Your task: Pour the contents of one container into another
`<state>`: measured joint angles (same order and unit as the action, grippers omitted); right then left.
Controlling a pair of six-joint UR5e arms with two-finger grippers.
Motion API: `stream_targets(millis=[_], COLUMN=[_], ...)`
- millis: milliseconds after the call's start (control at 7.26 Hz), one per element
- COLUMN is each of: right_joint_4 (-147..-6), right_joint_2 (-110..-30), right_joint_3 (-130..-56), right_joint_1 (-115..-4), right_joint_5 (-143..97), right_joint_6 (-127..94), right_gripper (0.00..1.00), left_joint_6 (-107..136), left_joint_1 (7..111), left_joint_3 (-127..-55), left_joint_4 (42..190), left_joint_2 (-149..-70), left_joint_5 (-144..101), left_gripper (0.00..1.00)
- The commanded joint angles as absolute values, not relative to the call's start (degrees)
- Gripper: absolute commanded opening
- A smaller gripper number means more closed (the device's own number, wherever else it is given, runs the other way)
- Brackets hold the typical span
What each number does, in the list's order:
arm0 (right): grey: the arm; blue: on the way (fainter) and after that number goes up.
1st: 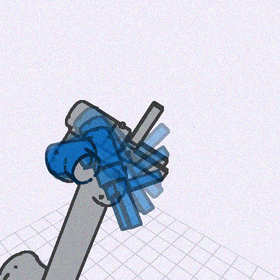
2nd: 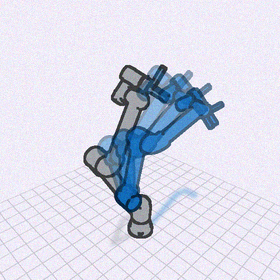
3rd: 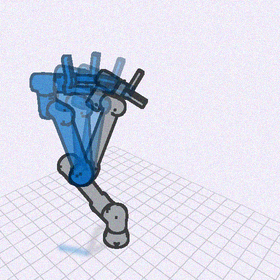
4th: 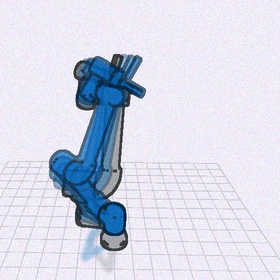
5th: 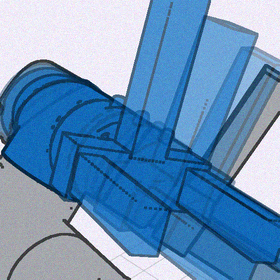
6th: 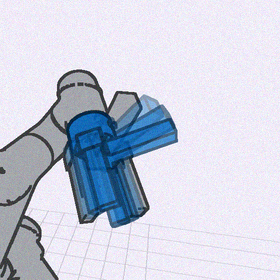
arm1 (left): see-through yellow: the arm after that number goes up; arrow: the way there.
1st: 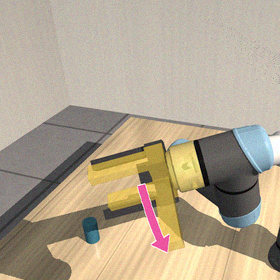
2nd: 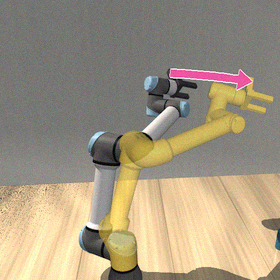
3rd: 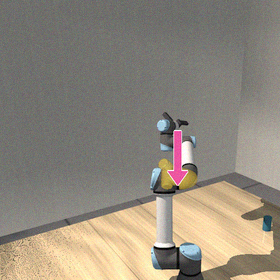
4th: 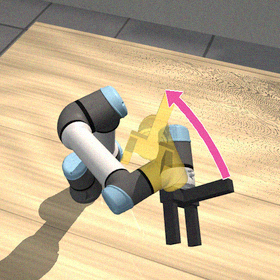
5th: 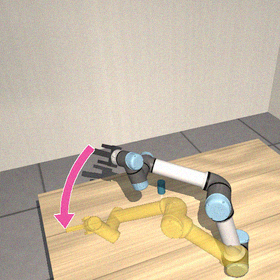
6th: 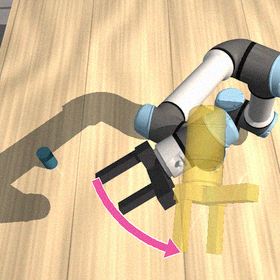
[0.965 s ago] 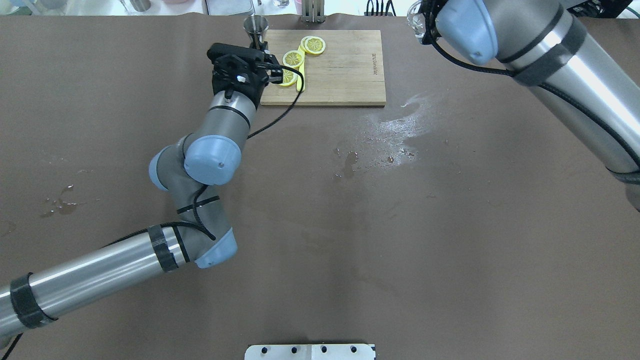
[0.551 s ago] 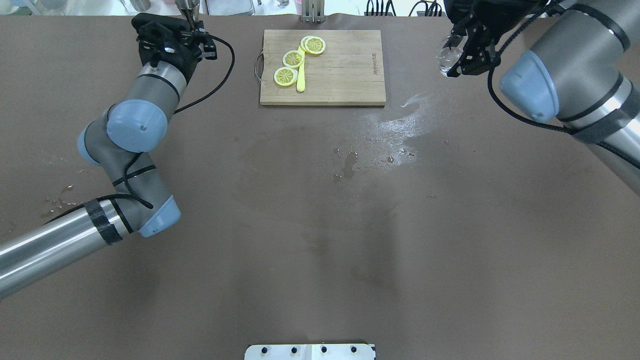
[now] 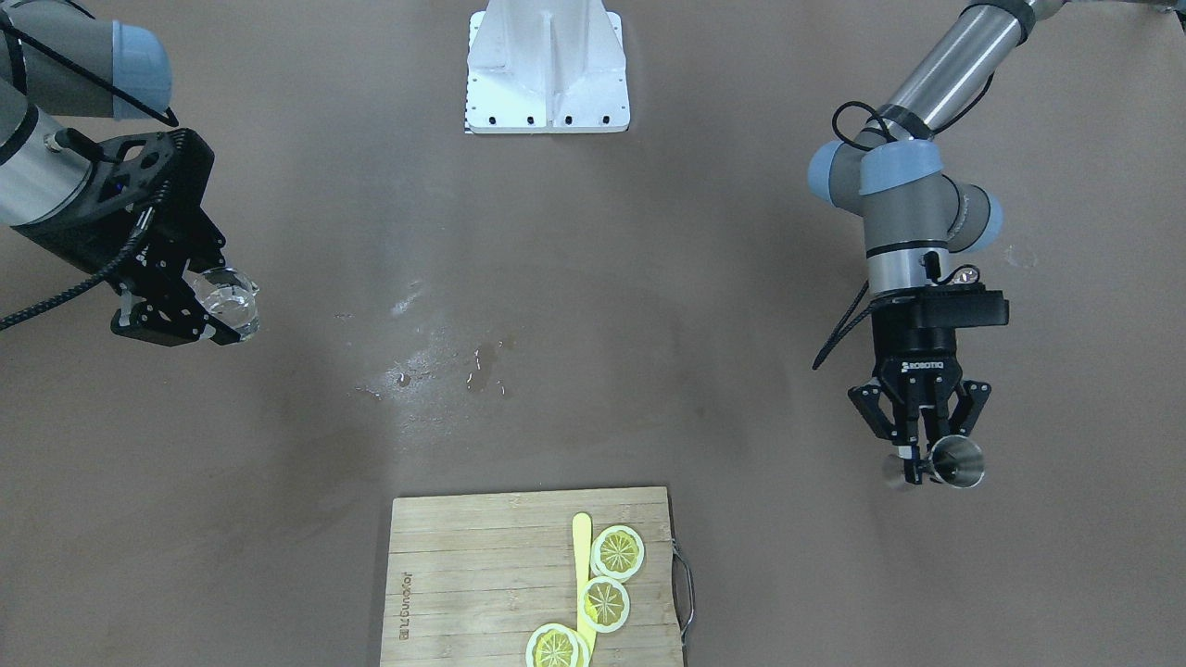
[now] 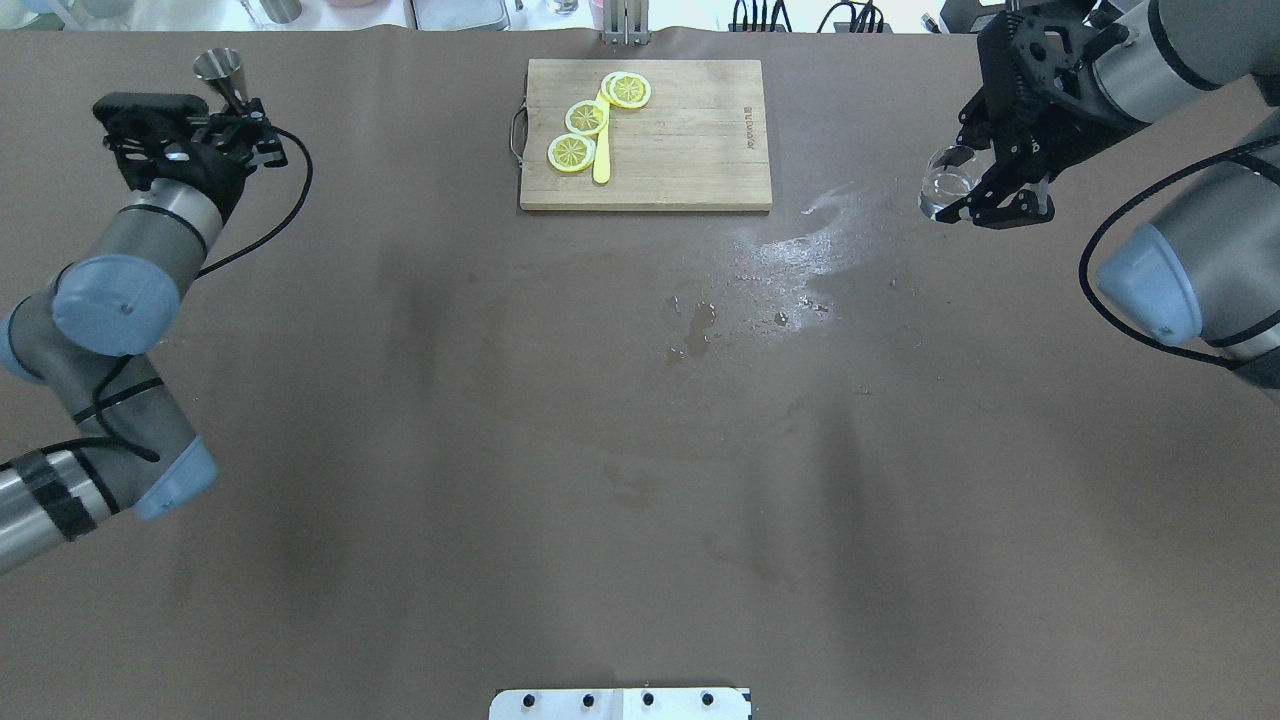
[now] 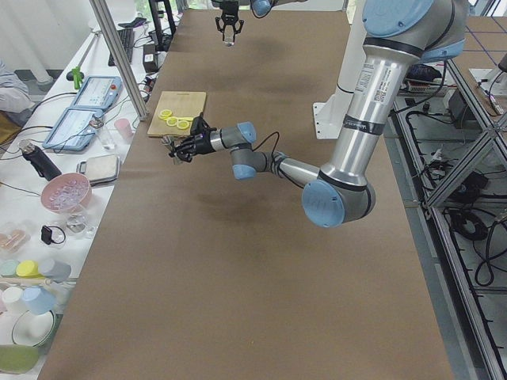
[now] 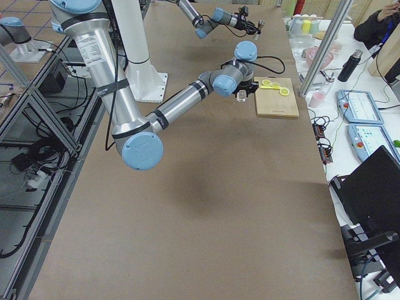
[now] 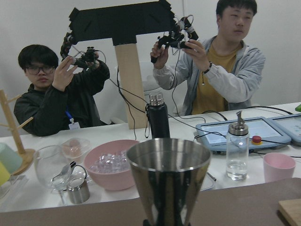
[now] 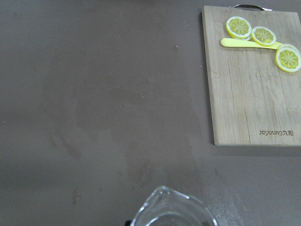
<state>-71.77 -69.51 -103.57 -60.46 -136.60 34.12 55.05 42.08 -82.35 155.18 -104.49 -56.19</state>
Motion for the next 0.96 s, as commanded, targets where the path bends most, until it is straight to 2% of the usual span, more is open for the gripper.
stream_targets(millis=[0,276,413,551,689,827], right_joint_4=[-62.28,-47.52,-41.46,-36.35,-33.17,-30.18], right_joint_2=[-71.54,-75.22,-76.63,-78.12,-78.05,-78.05], right_joint_3=[-99.78,-93.89,-91.00,-88.44,-85.89,-83.43], right_joint_1=[-59.94,-59.42,-59.15,-59.15,-58.89,-58.10], right_joint_5=[-137.46,-137.90,-137.99,-138.77,-138.87,-138.87], right_joint_6=[32.17,30.25,30.23,30.23,30.23,30.23], right_gripper=[0.00,0.00,0.00,0.00,0.00,0.00], left_joint_6=[55.81,55.46,55.37,55.72,56.24,56.42], left_joint_1=[41.40,35.11,28.63,17.95,13.58,13.45], left_joint_3=[-84.72,-84.29,-82.89,-82.53,-82.36,-81.83], left_joint_4=[166.15,180.99,186.54,187.55,188.34,189.05], left_joint_2=[-91.38,-79.42,-76.41,-74.46,-72.88,-72.77], left_joint_5=[-56.69,-55.04,-48.06,-36.33,-32.12,-31.99], left_gripper=[0.00,0.00,0.00,0.00,0.00,0.00])
